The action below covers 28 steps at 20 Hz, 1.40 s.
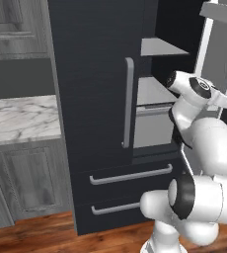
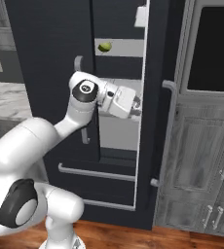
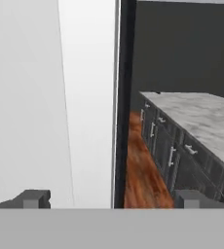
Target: Take the lemon wedge from the fridge and place it on the plate with fish on the dining counter.
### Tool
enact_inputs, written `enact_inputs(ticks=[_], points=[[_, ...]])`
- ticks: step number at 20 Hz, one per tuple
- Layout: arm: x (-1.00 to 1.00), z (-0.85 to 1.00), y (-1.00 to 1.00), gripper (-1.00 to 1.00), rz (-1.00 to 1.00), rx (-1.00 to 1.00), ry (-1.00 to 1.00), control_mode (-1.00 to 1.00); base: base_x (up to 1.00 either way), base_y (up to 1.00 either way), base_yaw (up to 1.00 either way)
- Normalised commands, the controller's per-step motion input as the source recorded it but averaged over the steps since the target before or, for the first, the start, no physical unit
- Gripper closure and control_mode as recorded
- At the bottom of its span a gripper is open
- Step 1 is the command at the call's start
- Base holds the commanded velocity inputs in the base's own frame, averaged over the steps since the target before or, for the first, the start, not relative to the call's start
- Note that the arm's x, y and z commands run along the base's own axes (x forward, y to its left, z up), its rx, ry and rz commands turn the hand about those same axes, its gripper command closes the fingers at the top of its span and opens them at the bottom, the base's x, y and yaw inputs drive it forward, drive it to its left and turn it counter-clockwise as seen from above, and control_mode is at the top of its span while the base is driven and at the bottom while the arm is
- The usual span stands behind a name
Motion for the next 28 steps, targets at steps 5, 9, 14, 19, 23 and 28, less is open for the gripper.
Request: enact_inputs(ticks=[5,9,14,19,23,28], points=[[-0.56,-0.04,-0.45,-1.00,-0.31,-0.02,-0.01,-1.00,0.00,0.00,0.00],[-0.70,0.51,0.89,-1.00,0.15,0.06,-0.01,-1.00,0.00,0.00,0.00],[-0.50,0.40,0.97,-1.00,0.35,0.12,0.09,-1.00,0.00,0.00,0.00],[-0.25,0.04,0.98,-1.00,0.52,0.15,0.15,-1.00,0.00,0.00,0.00],[0.00,-0.11,1.00,-1.00,0.60,0.16,0.07,-1.00,0.00,0.00,0.00],[0.03,-0.03,0.95,-1.00,0.60,0.25,0.04,-1.00,0.00,0.00,0.00]])
